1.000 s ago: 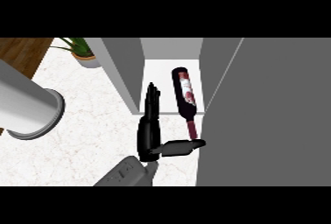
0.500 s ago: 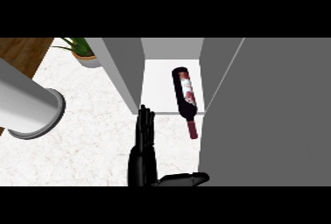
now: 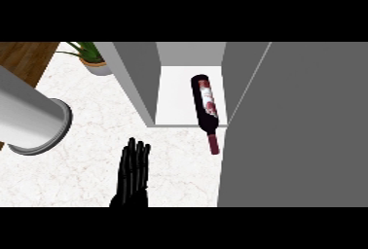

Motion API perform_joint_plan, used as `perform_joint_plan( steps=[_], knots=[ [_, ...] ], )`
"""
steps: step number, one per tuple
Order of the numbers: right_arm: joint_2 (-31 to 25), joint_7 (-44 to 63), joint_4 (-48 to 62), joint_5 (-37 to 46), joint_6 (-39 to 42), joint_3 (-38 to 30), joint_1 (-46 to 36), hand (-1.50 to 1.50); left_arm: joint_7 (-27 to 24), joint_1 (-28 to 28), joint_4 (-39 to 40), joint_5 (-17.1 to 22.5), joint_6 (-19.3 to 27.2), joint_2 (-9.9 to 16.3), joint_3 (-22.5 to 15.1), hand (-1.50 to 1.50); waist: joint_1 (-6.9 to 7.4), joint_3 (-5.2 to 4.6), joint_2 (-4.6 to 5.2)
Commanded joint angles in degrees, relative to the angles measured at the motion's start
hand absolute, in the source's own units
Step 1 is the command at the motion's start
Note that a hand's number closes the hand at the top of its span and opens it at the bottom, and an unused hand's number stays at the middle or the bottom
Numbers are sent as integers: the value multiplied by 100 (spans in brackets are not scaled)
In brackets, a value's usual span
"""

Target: Pick up the wine, place it into the cabinet and close the cabinet

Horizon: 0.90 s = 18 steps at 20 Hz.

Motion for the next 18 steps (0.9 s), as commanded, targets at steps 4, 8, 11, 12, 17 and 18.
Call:
perform_joint_plan(
  steps=[4,8,11,12,17,18],
  knots=[
    [-100,465,-721,-560,166,202,216,150,-70,747,-978,37,-713,1075,10,-150,2,-4,2],
    [-289,308,-849,-727,578,149,444,150,22,930,-1356,-8,-794,1471,147,-150,-23,-1,-1],
    [-60,452,-550,-881,454,473,388,150,-246,1211,-1346,248,-1156,1518,458,-150,9,-5,6],
    [-82,550,-638,-1143,481,427,551,150,-182,1181,-1402,479,-1345,1679,762,-150,-13,-5,5],
    [44,1036,-928,-1133,355,1019,888,150,-372,1644,-1565,665,-1593,1981,1160,-150,-9,-6,1],
    [304,1082,-792,-879,140,1364,690,150,-84,1493,-1808,797,-1518,2161,1472,-150,2,-7,3]
  ],
)
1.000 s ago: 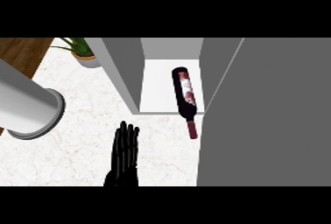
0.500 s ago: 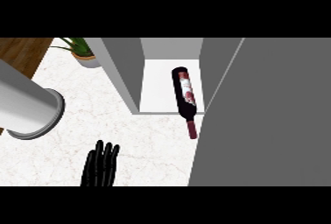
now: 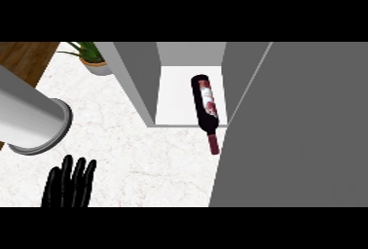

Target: Pick up the wine, place it into the cabinet and close the cabinet

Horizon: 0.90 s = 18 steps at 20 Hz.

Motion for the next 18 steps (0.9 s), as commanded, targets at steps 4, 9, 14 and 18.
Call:
perform_joint_plan(
  steps=[4,9,14,18],
  knots=[
    [6,459,-1003,-536,138,963,492,150,-296,743,-400,537,-641,598,869,-150,39,-4,-23],
    [5,602,-1370,-95,127,1947,539,150,-163,841,-472,986,-949,778,1581,-150,-25,-5,-34],
    [363,510,-1136,680,-279,2886,422,150,-280,1145,-63,1487,-1647,1036,2441,-150,-41,-11,-42],
    [388,310,-730,1345,-952,3744,123,150,-331,1466,-25,1647,-2129,1182,2660,-150,-22,-14,-55]
  ],
)
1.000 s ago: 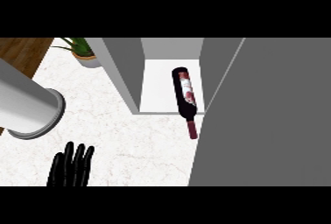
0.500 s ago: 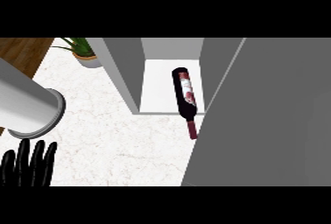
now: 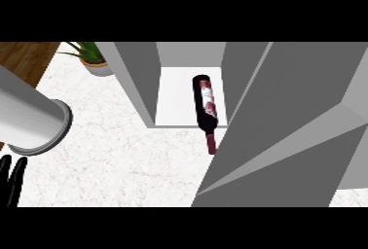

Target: Pick up the wine, place it into the cabinet and close the cabinet

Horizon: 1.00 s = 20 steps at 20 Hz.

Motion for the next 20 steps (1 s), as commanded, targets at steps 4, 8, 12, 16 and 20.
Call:
perform_joint_plan(
  steps=[4,8,12,16,20],
  knots=[
    [17,-110,-292,1356,-1291,1664,-514,150,110,306,69,450,-643,241,752,-150,33,-5,0],
    [11,48,-381,1724,-1620,1888,-747,150,279,311,29,581,-766,346,995,-150,3,-6,-9],
    [4,-113,204,1792,-2153,1560,-1724,150,313,474,-166,548,-847,275,1001,-150,117,-2,27],
    [-9,87,327,2054,-2737,1643,-2232,150,500,293,-55,677,-1064,236,1040,-150,86,-4,29],
    [-20,28,806,1690,-2996,1428,-2919,150,711,-300,479,791,-1159,166,1108,-150,59,-5,73]
  ],
)
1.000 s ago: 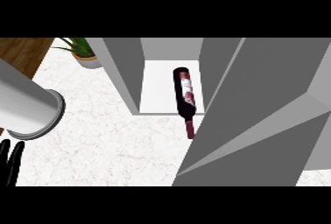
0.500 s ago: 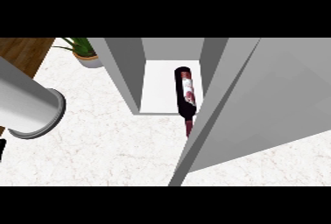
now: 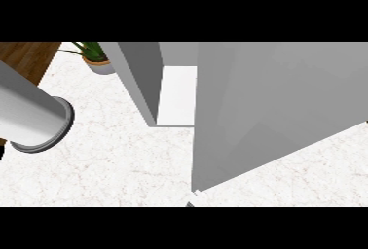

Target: Pick up the wine, place it into the cabinet and close the cabinet

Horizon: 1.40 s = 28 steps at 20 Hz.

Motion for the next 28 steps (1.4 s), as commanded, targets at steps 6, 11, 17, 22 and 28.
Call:
perform_joint_plan(
  steps=[6,11,17,22,28],
  knots=[
    [812,245,1018,-896,-815,-356,-2008,150,357,-356,-129,28,222,-166,17,-150,130,2,39],
    [828,48,1987,-1450,-1163,-941,-3213,150,491,-379,-331,-72,304,-209,-83,-150,215,3,42],
    [853,-945,3823,-2140,-1312,-1424,-4449,150,430,-493,26,-323,220,-525,-280,-150,172,10,62],
    [834,-1076,4948,-1540,-535,-2239,-5308,150,528,-618,5,-320,350,-603,-101,-150,89,13,51],
    [860,-1530,6122,-1949,-477,-2531,-5642,150,836,-753,-118,-544,431,-640,-34,-150,71,15,42]
  ],
)
